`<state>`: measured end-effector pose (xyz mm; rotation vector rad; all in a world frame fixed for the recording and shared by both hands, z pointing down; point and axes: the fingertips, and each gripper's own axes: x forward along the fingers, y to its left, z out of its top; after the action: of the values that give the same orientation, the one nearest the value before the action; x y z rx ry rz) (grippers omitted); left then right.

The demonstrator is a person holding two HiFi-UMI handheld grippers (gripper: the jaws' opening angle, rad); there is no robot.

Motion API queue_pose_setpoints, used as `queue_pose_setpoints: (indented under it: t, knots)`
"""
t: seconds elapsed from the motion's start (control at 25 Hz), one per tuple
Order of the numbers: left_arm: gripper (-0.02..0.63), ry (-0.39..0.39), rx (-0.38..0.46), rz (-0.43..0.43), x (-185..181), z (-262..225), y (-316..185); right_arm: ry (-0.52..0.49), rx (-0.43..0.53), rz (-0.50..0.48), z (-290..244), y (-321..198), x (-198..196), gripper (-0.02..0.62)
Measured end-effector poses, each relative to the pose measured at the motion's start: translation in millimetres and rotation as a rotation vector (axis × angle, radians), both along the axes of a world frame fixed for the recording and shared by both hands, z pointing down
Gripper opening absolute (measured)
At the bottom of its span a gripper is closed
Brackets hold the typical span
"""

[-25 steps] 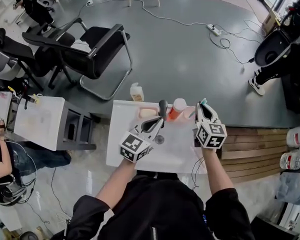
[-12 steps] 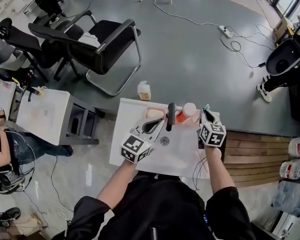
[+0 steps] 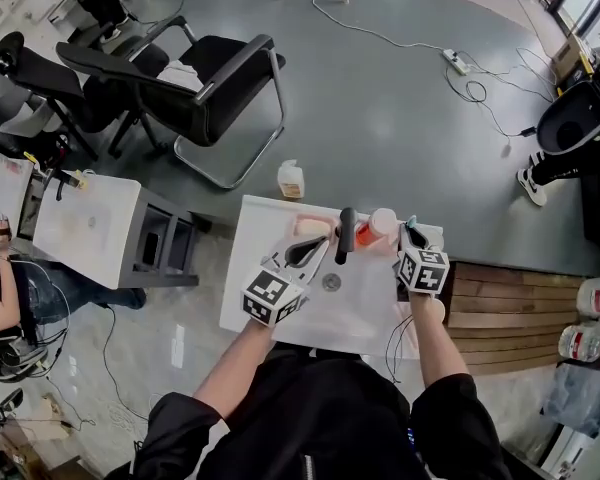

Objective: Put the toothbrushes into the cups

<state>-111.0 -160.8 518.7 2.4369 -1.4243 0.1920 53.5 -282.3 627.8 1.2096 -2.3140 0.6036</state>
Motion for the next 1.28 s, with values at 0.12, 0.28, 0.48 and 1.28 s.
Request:
queue_pose_setpoints:
  t: [0.12,0.28,0.48,1.28]
  knots:
    - [0.002,0.002,0.0,-0.008,-2.9,0.5,0.3,0.005,-0.011,0.007,3.3,-0.9,0.8,0.031]
    - [0.002,0.001,-0.001,-0.01,-6.7,0.1,1.7,-0.017,-0.039,0.025,6.0,-0.3,-1.2,0.069]
    - [0.002,-0.001,0.002,-0.005,-4.7,-0.1,3.8,-0.025,-0.03,0.032,1.7,1.2,-0.7,0.087]
    - [0.002,-0.001,0.065,0.164,49.9,-24.4,13.8,-0.163,0.198,0.056,-116.1,73.8,22.9,0.003]
